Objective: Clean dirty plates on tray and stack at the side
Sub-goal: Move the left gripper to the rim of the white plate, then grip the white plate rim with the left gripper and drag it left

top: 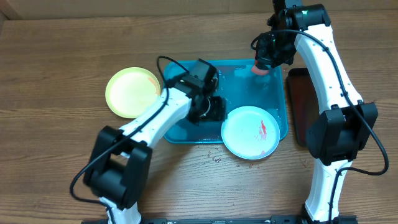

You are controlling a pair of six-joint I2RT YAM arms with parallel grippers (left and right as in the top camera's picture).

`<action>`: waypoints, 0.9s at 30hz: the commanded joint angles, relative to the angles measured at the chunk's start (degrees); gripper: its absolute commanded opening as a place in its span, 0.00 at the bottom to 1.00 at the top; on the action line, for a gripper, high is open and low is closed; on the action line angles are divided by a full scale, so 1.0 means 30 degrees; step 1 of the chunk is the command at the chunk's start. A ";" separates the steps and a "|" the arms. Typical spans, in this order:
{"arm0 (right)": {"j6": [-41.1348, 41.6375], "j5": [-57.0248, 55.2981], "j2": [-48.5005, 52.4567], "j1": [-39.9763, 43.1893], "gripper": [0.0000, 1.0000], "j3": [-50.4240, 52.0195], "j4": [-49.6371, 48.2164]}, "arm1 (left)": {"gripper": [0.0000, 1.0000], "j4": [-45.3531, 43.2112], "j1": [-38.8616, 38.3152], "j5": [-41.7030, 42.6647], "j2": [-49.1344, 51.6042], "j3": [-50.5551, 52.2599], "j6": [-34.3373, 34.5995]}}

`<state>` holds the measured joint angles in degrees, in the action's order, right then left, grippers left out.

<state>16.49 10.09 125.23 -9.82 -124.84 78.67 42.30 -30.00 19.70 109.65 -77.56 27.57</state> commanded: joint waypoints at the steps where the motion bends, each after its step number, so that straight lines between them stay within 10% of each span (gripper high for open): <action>1: -0.0080 -0.0051 -0.0481 0.0066 0.04 -0.0080 -0.0080 | 0.64 -0.0197 -0.0270 0.0896 0.1100 -0.0240 0.0386; 27: 0.0000 -0.0044 -0.0481 0.0066 0.04 -0.0080 -0.0007 | 0.45 -0.0044 -0.1399 0.0044 0.2157 -0.0663 0.0962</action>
<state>16.47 10.09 125.23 -9.82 -124.84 78.98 41.69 -33.78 20.78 113.97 -77.65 29.89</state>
